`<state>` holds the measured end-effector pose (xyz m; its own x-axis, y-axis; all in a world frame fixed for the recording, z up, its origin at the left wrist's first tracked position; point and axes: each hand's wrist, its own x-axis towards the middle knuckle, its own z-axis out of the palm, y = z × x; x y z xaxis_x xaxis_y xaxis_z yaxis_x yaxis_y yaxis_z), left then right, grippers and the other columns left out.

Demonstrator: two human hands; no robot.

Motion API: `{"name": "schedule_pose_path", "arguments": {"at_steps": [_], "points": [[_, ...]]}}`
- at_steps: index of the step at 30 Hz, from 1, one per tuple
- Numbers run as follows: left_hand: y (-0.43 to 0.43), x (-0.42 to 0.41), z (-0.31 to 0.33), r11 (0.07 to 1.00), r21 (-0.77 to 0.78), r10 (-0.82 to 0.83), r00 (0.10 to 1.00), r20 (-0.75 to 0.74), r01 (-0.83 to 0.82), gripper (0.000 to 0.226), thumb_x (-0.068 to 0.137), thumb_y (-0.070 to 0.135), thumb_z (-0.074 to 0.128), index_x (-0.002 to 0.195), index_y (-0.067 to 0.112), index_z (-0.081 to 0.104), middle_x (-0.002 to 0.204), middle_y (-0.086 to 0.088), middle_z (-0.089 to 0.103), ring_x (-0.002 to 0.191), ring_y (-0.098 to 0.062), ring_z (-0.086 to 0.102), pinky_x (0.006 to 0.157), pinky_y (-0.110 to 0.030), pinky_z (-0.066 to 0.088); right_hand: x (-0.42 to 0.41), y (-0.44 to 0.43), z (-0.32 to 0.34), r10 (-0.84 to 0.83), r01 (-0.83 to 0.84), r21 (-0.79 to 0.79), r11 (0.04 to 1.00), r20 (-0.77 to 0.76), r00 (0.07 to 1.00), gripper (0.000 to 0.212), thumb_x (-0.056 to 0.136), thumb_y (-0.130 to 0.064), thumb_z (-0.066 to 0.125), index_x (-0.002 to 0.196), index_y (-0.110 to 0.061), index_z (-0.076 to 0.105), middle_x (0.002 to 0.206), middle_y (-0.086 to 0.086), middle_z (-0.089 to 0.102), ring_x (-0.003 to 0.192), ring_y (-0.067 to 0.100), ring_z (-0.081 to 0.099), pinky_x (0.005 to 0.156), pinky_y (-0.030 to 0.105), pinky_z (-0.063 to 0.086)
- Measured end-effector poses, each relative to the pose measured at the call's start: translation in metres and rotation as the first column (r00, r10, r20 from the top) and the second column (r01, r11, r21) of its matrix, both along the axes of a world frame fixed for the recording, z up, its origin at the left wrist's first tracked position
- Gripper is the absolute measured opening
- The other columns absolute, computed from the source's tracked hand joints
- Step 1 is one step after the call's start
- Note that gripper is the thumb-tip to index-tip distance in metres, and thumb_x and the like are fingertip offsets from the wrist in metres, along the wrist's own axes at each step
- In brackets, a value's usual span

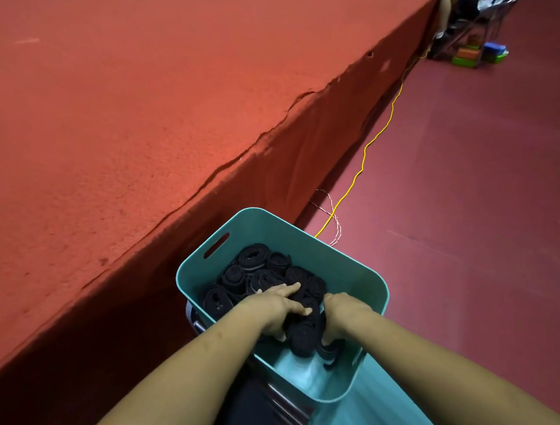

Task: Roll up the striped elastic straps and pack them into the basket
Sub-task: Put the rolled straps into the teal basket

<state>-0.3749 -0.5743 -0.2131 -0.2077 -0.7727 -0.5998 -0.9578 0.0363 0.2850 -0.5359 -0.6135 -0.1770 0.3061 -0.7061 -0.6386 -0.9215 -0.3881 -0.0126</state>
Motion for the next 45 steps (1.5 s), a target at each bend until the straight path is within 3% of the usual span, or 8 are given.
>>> {"name": "schedule_pose_path", "arguments": {"at_steps": [3,7,12,16,23,28,36,45], "points": [[0.003,-0.002,0.003,0.999,-0.037,0.018,1.0,-0.011,-0.018,0.077,0.085,0.023,0.076,0.149,0.042,0.039,0.168,0.005,-0.001,0.154,-0.019,0.009,0.123,-0.046,0.018,-0.005,0.004,0.018,0.001,0.009,-0.128,0.992,0.082,0.997,0.061,0.08,-0.036,0.076,0.129,-0.011,0.05,0.131,0.013,0.059,0.119,0.034,0.06,0.088,0.036,0.05],[0.006,-0.017,0.025,0.944,-0.242,0.186,0.968,-0.171,-0.224,0.048,0.09,0.029,0.069,0.136,0.019,0.058,0.139,-0.008,0.055,0.13,-0.026,0.052,0.106,-0.028,0.039,-0.027,0.009,0.053,0.016,0.132,-0.341,0.931,0.398,0.917,0.04,0.089,-0.032,0.061,0.119,-0.008,0.053,0.12,0.019,0.057,0.114,0.037,0.055,0.092,0.039,0.046],[0.019,-0.057,0.065,0.728,-0.468,0.257,0.833,-0.49,-0.5,0.026,0.091,0.019,0.065,0.116,0.014,0.065,0.114,-0.005,0.061,0.11,-0.019,0.059,0.101,-0.029,0.042,-0.093,0.018,0.069,-0.115,0.448,-0.335,0.829,0.681,0.723,0.026,0.088,-0.024,0.059,0.11,-0.009,0.06,0.106,0.012,0.058,0.102,0.03,0.054,0.087,0.038,0.045],[0.034,-0.108,0.093,0.684,-0.486,0.122,0.743,-0.659,-0.544,0.017,0.09,0.012,0.061,0.106,0.015,0.067,0.104,0.001,0.062,0.098,-0.012,0.06,0.09,-0.024,0.046,-0.148,0.034,0.048,-0.289,0.54,-0.283,0.793,0.606,0.742,0.032,0.088,-0.023,0.059,0.115,-0.007,0.059,0.109,0.016,0.059,0.108,0.034,0.055,0.089,0.038,0.045],[0.065,-0.183,0.072,0.807,-0.376,0.098,0.732,-0.674,-0.455,0.013,0.09,0.01,0.061,0.101,0.015,0.066,0.098,-0.002,0.065,0.084,-0.013,0.06,0.076,-0.013,0.043,-0.225,0.08,0.005,-0.63,0.739,-0.287,0.609,0.391,0.671,0.061,0.089,-0.036,0.06,0.14,-0.009,0.038,0.132,0.022,0.041,0.126,0.042,0.041,0.106,0.046,0.037],[0.084,-0.204,0.033,0.858,-0.264,0.213,0.773,-0.597,-0.44,0.014,0.091,0.01,0.06,0.102,0.009,0.067,0.096,-0.005,0.065,0.077,-0.013,0.056,0.072,-0.018,0.039,-0.259,0.116,-0.017,-0.815,0.909,-0.141,0.392,0.406,0.415,0.07,0.089,-0.036,0.064,0.141,-0.003,0.03,0.137,0.024,0.042,0.124,0.043,0.049,0.101,0.046,0.043],[0.085,-0.216,0.02,0.868,-0.223,0.274,0.803,-0.53,-0.443,0.016,0.091,0.013,0.061,0.107,0.011,0.062,0.108,-0.007,0.062,0.094,-0.02,0.058,0.079,-0.021,0.039,-0.296,0.112,-0.002,-0.546,0.964,-0.077,0.254,0.811,0.208,0.018,0.092,-0.013,0.061,0.099,0.0,0.071,0.101,0.021,0.073,0.1,0.035,0.067,0.082,0.038,0.048],[0.028,-0.225,0.076,0.71,-0.59,0.175,0.908,-0.381,-0.384,0.086,0.08,0.035,0.079,0.148,0.005,0.034,0.15,-0.023,0.03,0.141,-0.038,0.029,0.115,-0.044,0.024,-0.354,0.076,0.065,-0.191,0.985,0.172,0.021,0.968,-0.165,0.018,0.091,-0.005,0.054,0.092,-0.003,0.071,0.082,0.005,0.065,0.076,0.019,0.054,0.069,0.03,0.041]]}}
